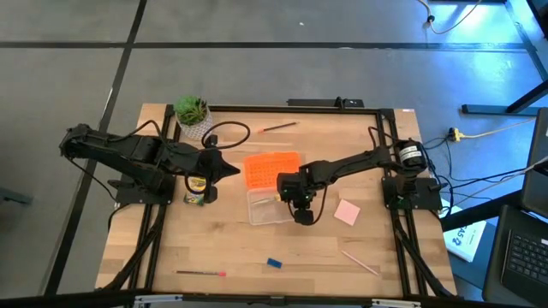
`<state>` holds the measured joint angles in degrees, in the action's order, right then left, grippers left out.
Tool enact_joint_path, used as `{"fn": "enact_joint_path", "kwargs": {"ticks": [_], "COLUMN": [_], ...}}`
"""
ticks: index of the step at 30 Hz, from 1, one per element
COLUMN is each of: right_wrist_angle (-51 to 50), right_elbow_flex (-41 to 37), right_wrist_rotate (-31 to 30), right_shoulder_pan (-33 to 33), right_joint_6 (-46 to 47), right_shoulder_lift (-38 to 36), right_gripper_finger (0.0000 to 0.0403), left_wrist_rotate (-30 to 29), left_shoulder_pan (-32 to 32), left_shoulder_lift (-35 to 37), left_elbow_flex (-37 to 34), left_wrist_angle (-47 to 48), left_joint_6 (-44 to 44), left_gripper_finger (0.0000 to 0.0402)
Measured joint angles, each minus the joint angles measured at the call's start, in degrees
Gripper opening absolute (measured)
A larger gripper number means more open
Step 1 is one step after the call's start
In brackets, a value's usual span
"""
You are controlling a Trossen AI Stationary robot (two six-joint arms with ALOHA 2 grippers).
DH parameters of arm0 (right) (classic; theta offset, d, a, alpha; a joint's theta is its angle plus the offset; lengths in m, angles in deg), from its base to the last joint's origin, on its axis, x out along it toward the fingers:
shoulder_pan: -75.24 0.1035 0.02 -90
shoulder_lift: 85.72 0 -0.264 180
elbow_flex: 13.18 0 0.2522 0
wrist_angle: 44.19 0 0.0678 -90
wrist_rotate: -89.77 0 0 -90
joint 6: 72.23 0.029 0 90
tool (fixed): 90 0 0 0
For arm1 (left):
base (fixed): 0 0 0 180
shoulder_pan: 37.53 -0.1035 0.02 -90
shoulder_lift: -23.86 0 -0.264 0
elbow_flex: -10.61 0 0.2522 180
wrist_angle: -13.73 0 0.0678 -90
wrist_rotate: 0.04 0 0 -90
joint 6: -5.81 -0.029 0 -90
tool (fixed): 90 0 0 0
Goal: Pack school essentials
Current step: Put the yellow scissors into the supply box, then put the pink pen into the supply box
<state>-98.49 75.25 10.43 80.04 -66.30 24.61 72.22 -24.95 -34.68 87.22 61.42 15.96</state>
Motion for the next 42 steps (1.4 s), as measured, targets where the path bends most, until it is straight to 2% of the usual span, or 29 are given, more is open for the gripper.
{"fn": "enact_joint_path", "kwargs": {"ticks": [4, 18, 22, 30, 34, 37, 40, 42], "right_wrist_angle": [0.12, 0.21, -4.89, -9.31, -12.27, -12.92, -14.31, -14.68], "right_elbow_flex": [-0.04, -0.04, 1.53, 3.63, 3.63, 3.63, 3.65, 3.65], "right_wrist_rotate": [-0.03, -0.03, -0.02, -3.07, -3.16, -3.54, -3.56, -3.58], "right_shoulder_pan": [-0.02, -0.03, -0.85, -3.48, -4.56, -4.72, -4.21, -3.84], "right_joint_6": [-0.01, 0.01, 2.26, 0.83, 0.2, -0.45, -4.89, -5.95], "right_shoulder_lift": [0.28, 0.31, -0.45, -8.09, -14.16, -18.98, -23.54, -26.21], "right_gripper_finger": [0.0028, 0.0098, 0.01, 0.01, 0.01, 0.01, 0.01, 0.01], "left_wrist_rotate": [0.0, 0.02, 0.03, 0.13, 2.9, 3.02, 3.7, 3.82], "left_shoulder_pan": [0.0, 0.0, 0.0, -0.02, -0.02, -0.01, -0.03, -0.02], "left_shoulder_lift": [0.0, 0.0, 0.0, 0.0, -0.04, -0.93, -3.84, -6.5], "left_elbow_flex": [0.0, 0.0, 0.0, 0.0, 0.42, 2.34, 5.66, 8.99], "left_wrist_angle": [0.03, 0.3, 0.28, 1.68, 1.72, 1.55, 1.85, 4.76], "left_joint_6": [0.0, -0.02, 1.28, 6.18, 7.79, 7.82, 7.44, 7.04], "left_gripper_finger": [0.0007, 0.002, 0.0013, 0.0002, 0.0001, 0.0006, 0.0012, 0.0015]}}
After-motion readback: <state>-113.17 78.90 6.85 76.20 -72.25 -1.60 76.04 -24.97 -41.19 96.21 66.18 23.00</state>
